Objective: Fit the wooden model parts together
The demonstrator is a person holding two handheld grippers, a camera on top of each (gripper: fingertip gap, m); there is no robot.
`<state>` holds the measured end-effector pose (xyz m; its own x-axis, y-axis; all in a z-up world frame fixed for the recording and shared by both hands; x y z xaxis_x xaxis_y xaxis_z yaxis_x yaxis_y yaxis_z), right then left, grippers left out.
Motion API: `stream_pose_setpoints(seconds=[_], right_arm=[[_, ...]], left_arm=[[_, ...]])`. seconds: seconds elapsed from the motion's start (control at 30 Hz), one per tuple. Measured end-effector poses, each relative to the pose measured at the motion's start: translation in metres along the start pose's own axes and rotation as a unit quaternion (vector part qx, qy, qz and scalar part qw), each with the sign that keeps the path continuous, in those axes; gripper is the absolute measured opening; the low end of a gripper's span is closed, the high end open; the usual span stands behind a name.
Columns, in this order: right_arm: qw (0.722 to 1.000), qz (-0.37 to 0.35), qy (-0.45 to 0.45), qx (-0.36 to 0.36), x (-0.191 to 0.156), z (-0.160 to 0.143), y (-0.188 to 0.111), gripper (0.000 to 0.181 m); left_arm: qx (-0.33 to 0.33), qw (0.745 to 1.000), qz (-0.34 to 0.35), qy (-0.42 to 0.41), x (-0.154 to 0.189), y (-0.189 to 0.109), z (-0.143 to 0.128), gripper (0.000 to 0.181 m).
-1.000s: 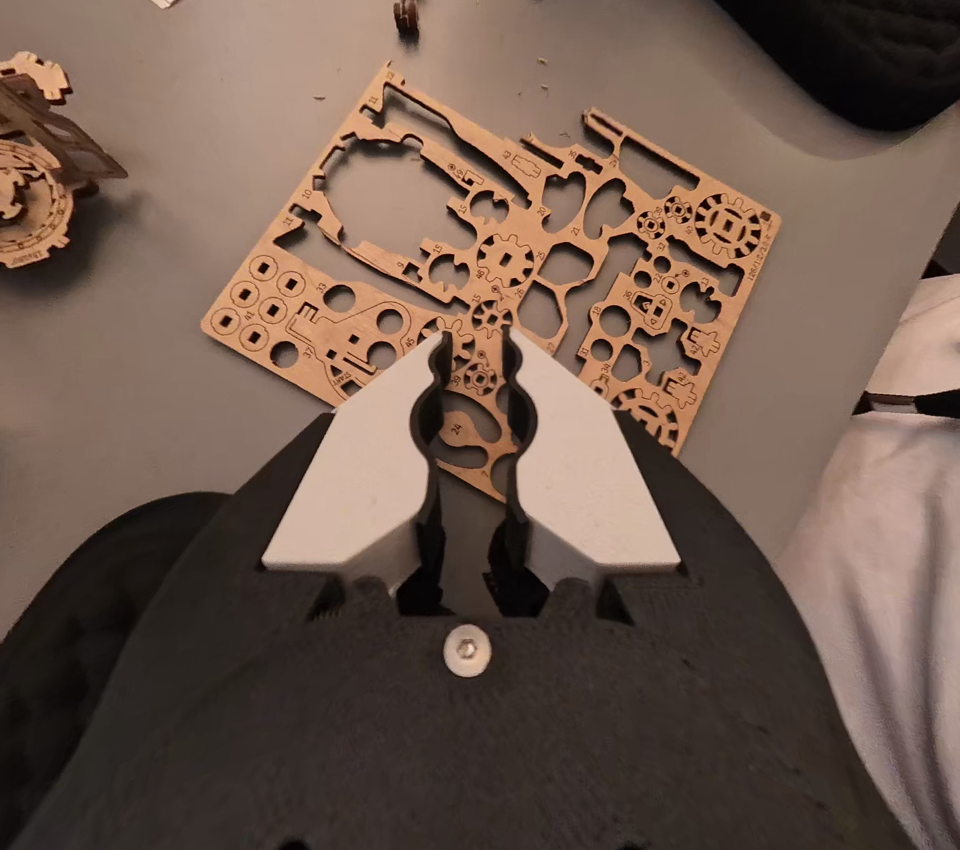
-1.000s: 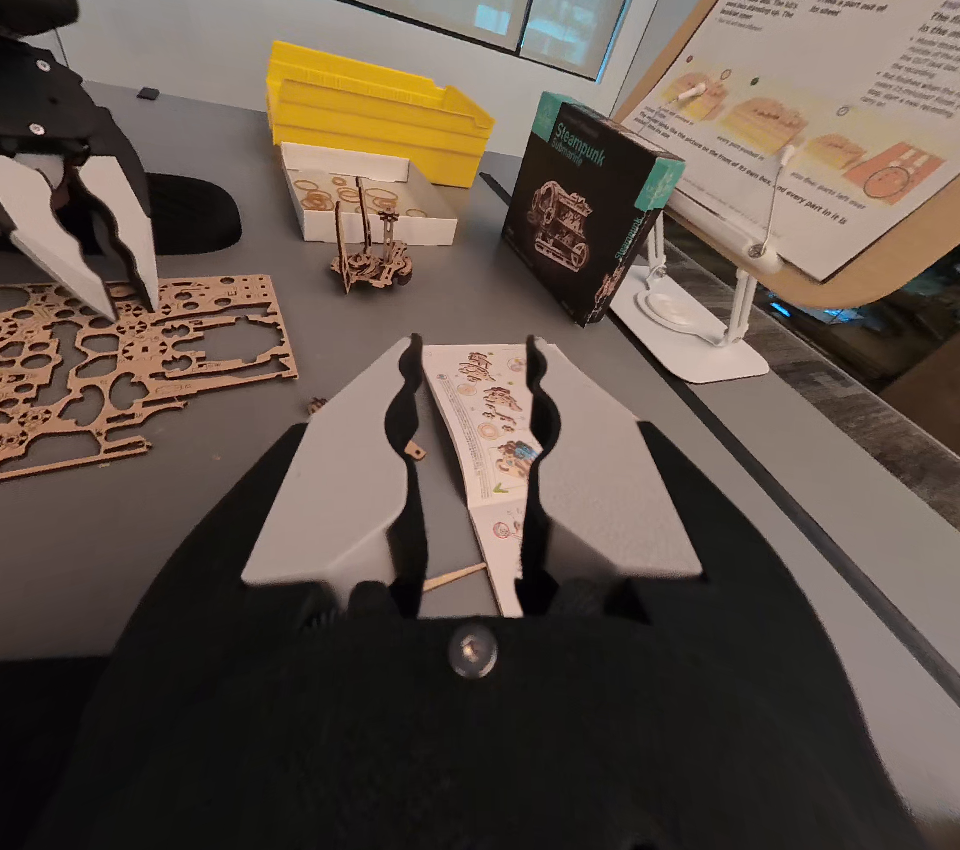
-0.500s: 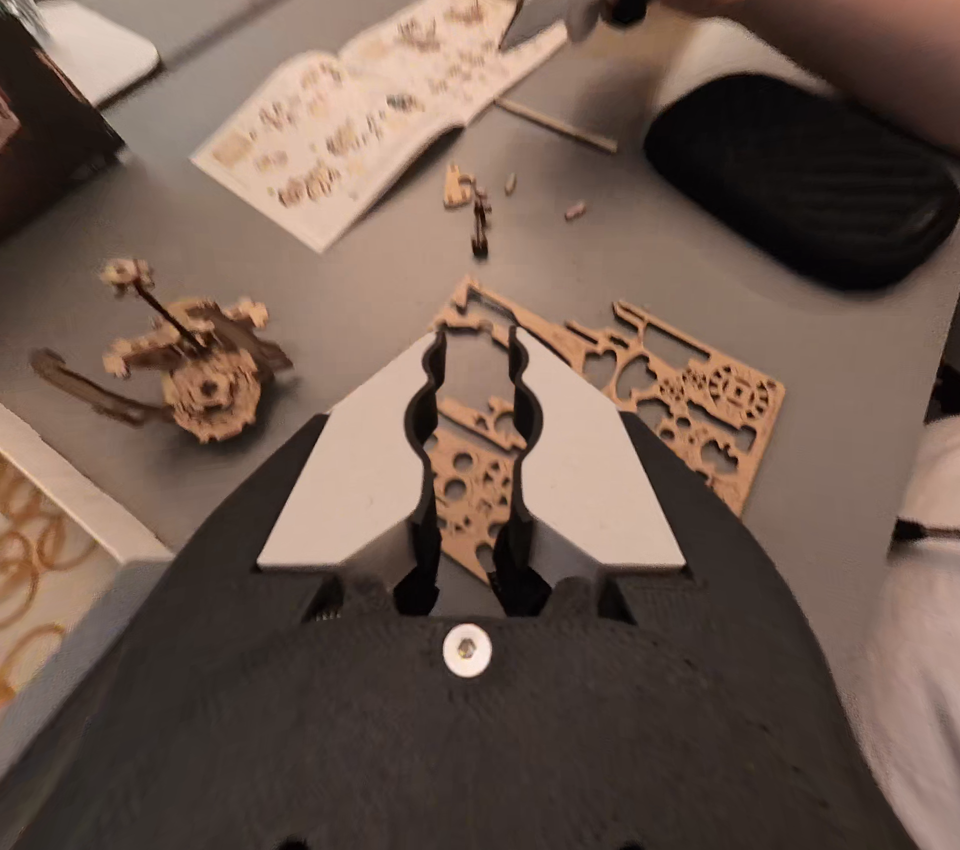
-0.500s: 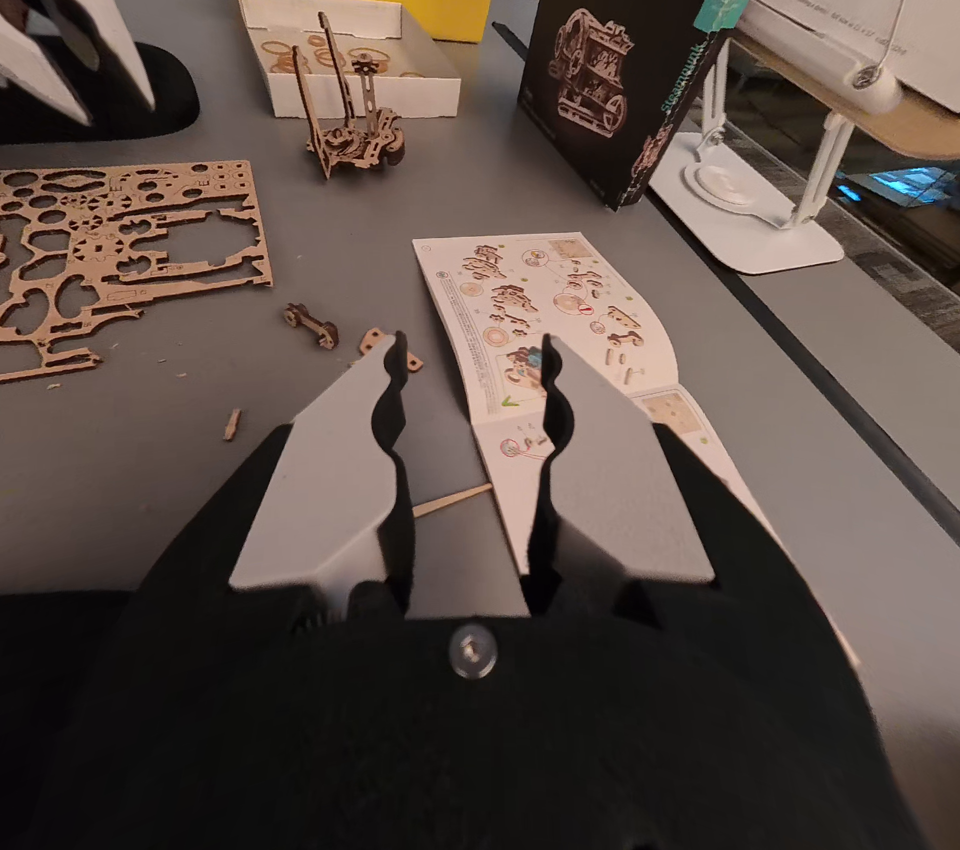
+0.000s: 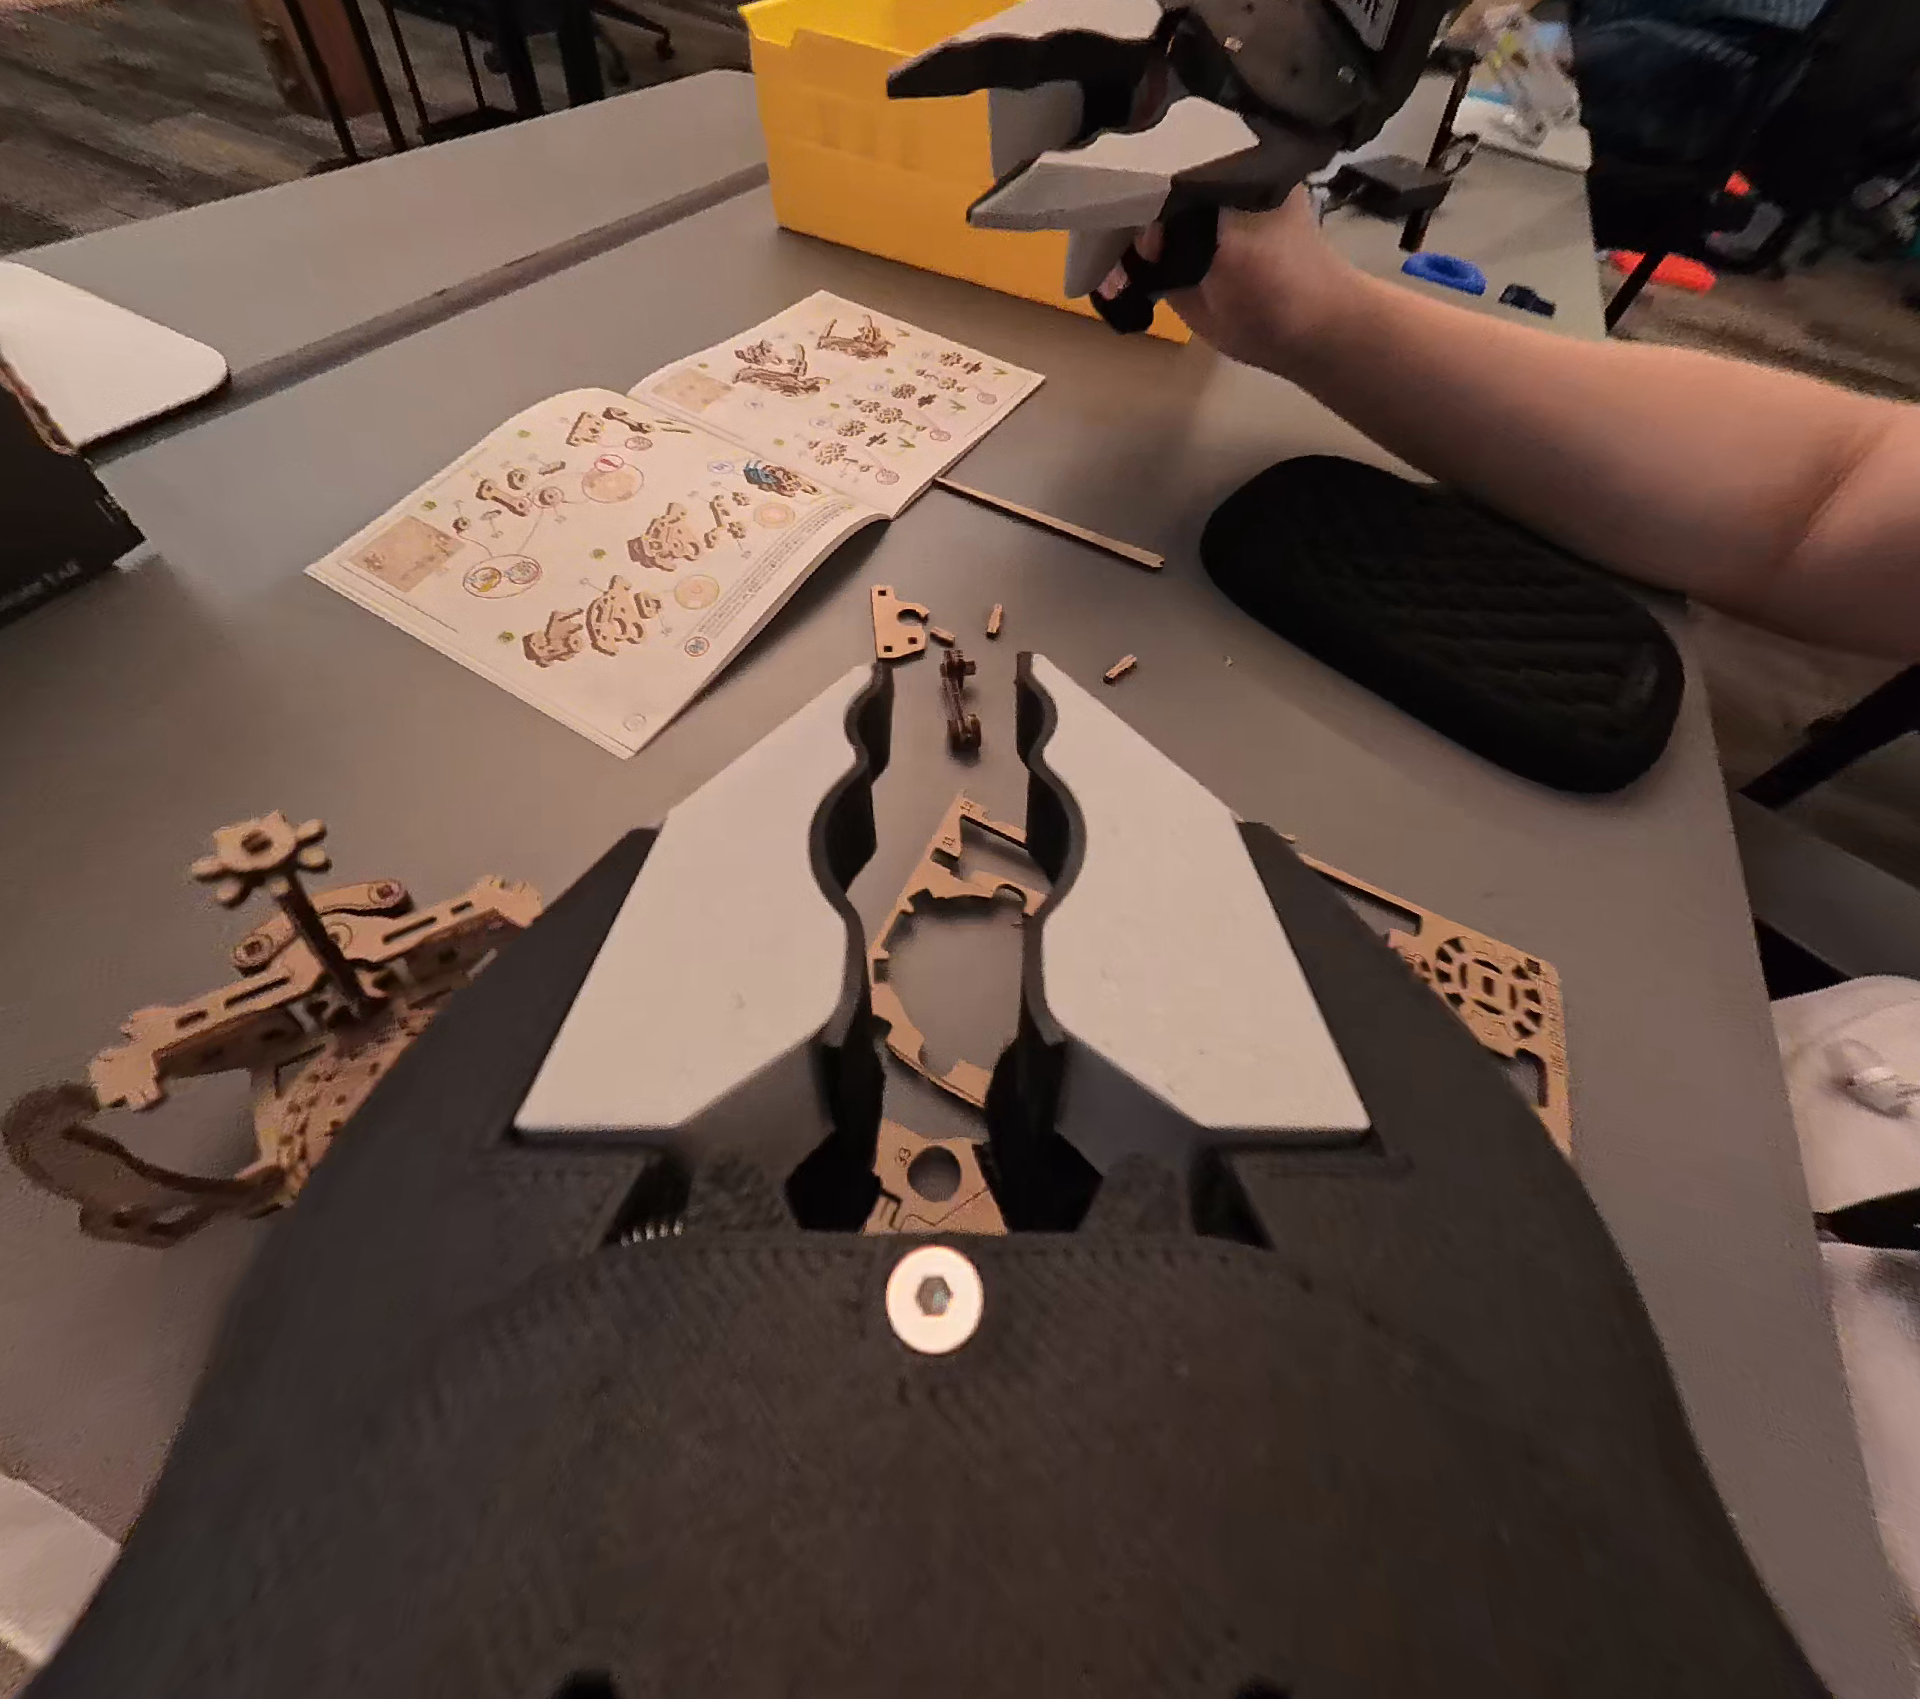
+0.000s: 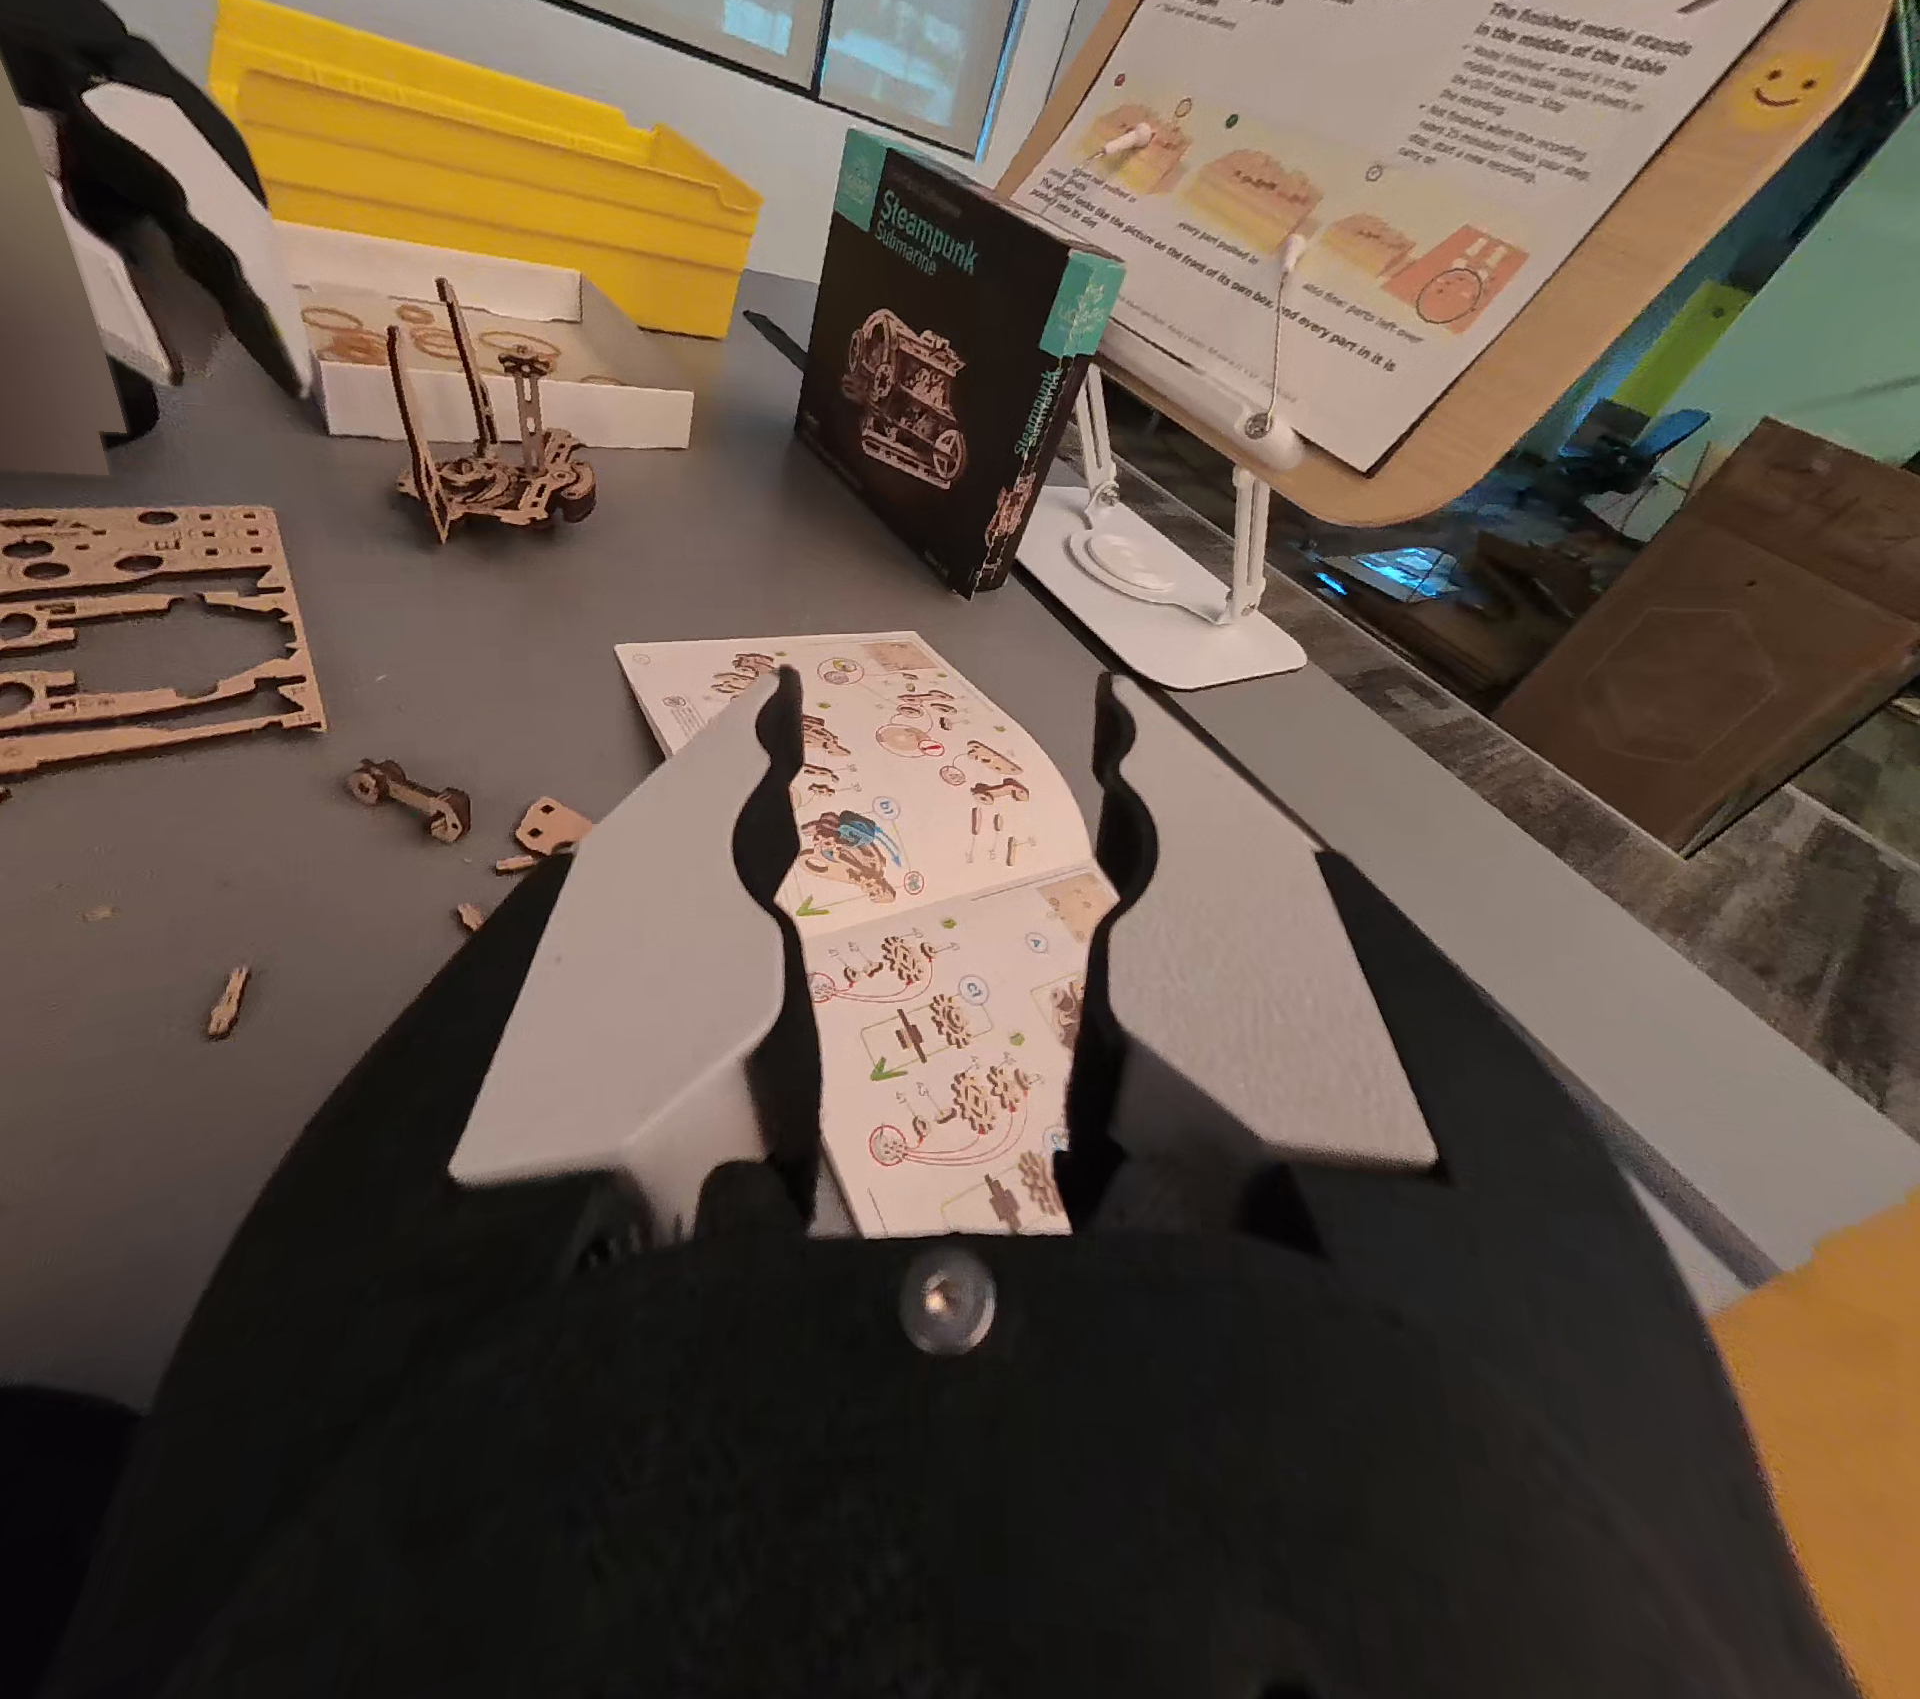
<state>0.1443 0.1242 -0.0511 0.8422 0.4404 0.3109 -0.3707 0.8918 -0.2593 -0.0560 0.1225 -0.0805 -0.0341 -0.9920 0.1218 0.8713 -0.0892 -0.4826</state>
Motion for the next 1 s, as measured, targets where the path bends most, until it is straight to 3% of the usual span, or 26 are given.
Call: stream_pose_setpoints(seconds=[0.27, 0.53, 0.73, 0.87, 1.0], right_arm=[[1.0, 0.013, 0.011, -0.027, -0.007, -0.014, 0.009, 0.054], [0.998, 0.06, 0.004, -0.034, -0.026, -0.018, 0.012, 0.051], [0.996, 0.087, 0.002, -0.034, -0.037, -0.017, 0.01, 0.037], [0.993, 0.109, -0.025, -0.04, -0.046, -0.02, 0.006, 0.0], [0.987, 0.147, -0.032, -0.052, -0.059, -0.021, 0.007, 0.003]], left_arm=[[0.038, 0.998, -0.036, -0.04, 0.001, -0.016, 0.004, 0.021], [0.033, 0.998, -0.037, -0.04, 0.002, -0.014, 0.001, 0.021], [0.007, 0.998, -0.045, -0.046, 0.002, -0.008, -0.007, 0.017], [-0.001, 0.999, -0.038, -0.032, 0.001, -0.006, -0.01, 0.008], [-0.002, 0.997, -0.059, -0.04, 0.004, -0.006, -0.011, 0.0]])
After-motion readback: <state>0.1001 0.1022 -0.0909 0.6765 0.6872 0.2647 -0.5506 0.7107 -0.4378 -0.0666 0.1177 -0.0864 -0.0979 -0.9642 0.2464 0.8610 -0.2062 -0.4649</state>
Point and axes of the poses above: each gripper's, where its closed fingertips meet, y out along the fingers, z out of its top, x = y × z across the jaws, the point moved 1 cm from there along -y, back along the fingers, and after that the axes turned 11 degrees about -x, right-handed, at the moved point
